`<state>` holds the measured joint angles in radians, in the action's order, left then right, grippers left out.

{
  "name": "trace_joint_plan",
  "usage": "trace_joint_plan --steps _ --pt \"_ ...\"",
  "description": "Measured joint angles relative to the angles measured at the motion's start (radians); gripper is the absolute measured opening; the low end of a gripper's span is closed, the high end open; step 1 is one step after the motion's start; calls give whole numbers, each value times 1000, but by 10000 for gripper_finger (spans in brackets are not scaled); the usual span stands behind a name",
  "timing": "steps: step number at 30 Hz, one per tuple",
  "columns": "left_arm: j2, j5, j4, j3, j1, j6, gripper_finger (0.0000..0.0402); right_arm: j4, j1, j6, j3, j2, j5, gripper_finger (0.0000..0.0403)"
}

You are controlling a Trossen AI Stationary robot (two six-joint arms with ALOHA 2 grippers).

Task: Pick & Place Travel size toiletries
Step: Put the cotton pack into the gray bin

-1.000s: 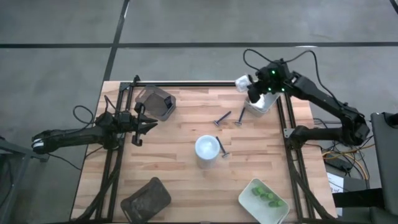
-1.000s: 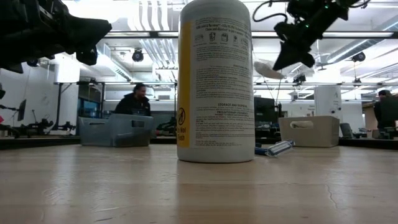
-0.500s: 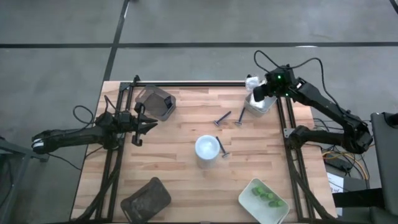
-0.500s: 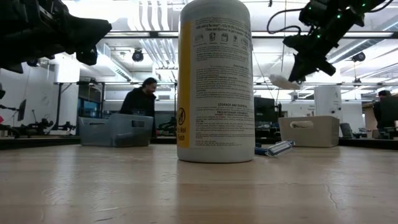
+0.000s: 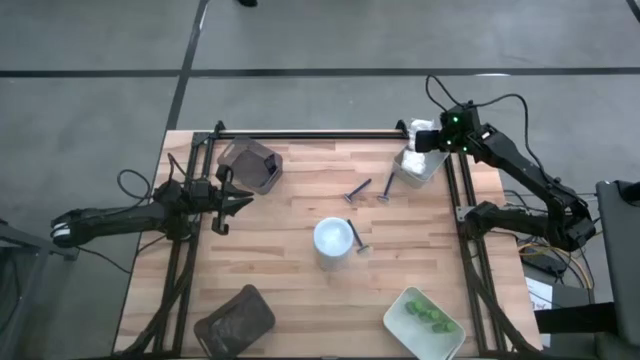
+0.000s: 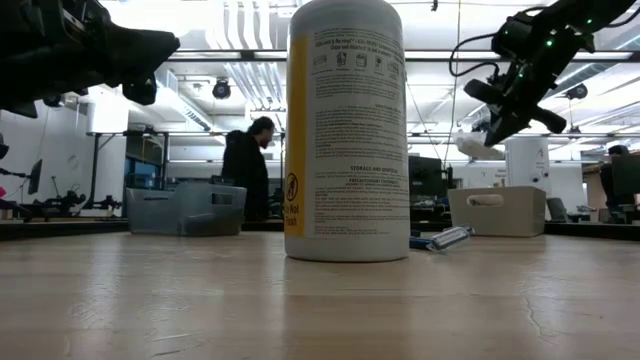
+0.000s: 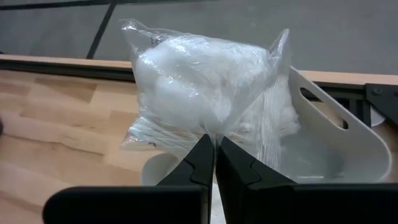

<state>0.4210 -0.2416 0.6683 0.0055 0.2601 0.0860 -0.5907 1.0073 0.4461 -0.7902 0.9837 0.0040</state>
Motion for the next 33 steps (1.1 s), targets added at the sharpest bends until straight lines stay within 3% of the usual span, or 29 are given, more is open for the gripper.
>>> trace_joint_plan --steps 8,16,26,33 --pt "0 0 0 0 0 0 62 -20 -1 4 0 3 -8 8" --pt "0 0 -2 0 0 0 62 27 -1 218 0 0 -3 8" --pt "0 0 -9 0 0 0 62 -233 -2 329 0 -29 -83 8" --pt "0 0 -16 0 0 0 62 -294 -2 474 4 -65 79 8"
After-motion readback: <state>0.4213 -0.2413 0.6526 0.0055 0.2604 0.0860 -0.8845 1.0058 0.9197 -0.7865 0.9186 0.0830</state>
